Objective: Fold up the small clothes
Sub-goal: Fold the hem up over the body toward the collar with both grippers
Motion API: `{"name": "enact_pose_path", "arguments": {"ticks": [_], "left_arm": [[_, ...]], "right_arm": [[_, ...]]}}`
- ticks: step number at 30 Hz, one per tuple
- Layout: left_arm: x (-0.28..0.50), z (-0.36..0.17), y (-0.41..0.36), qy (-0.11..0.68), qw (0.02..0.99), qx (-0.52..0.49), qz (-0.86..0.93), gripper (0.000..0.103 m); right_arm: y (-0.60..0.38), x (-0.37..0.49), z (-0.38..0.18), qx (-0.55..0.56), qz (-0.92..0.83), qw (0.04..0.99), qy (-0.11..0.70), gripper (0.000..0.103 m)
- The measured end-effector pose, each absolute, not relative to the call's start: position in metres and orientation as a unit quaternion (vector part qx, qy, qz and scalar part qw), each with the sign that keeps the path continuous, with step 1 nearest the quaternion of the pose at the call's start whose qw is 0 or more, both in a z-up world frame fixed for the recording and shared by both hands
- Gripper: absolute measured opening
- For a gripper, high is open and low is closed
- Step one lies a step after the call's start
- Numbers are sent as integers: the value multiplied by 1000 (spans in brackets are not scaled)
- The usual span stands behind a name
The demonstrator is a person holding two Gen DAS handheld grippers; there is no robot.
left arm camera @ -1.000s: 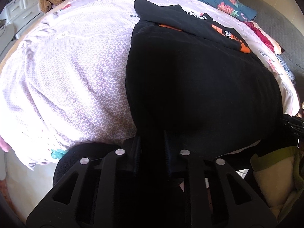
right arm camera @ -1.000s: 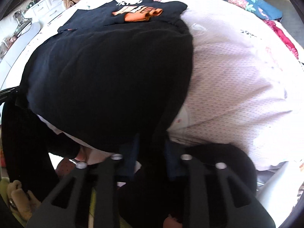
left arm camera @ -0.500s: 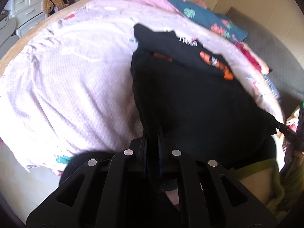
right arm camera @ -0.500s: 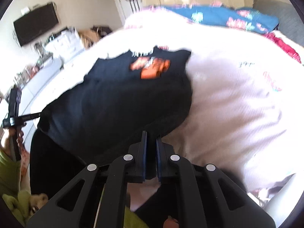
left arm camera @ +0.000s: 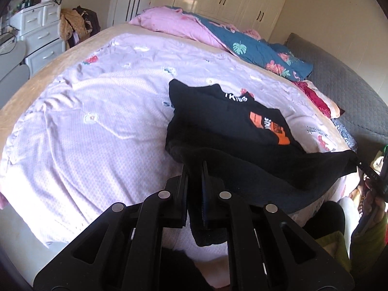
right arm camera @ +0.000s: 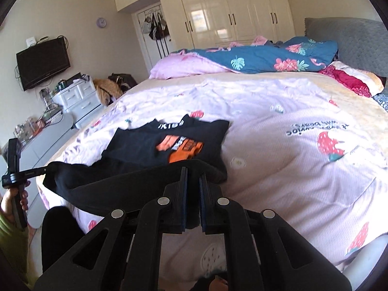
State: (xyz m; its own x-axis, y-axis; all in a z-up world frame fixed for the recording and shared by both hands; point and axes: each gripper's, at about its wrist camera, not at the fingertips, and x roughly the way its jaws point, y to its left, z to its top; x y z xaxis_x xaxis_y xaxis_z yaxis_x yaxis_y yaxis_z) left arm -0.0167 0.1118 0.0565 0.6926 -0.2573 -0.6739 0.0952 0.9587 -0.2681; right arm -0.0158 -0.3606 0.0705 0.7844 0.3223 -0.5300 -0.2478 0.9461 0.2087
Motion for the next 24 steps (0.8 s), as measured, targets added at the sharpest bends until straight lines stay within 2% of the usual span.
{"name": "enact_pose_path", "arguments": {"ticks": [24], "left_arm": [[66,86,122,330,922,-182,-93,3]], "right_arm": [[-357,72,96,92,90,954,272,7]]}}
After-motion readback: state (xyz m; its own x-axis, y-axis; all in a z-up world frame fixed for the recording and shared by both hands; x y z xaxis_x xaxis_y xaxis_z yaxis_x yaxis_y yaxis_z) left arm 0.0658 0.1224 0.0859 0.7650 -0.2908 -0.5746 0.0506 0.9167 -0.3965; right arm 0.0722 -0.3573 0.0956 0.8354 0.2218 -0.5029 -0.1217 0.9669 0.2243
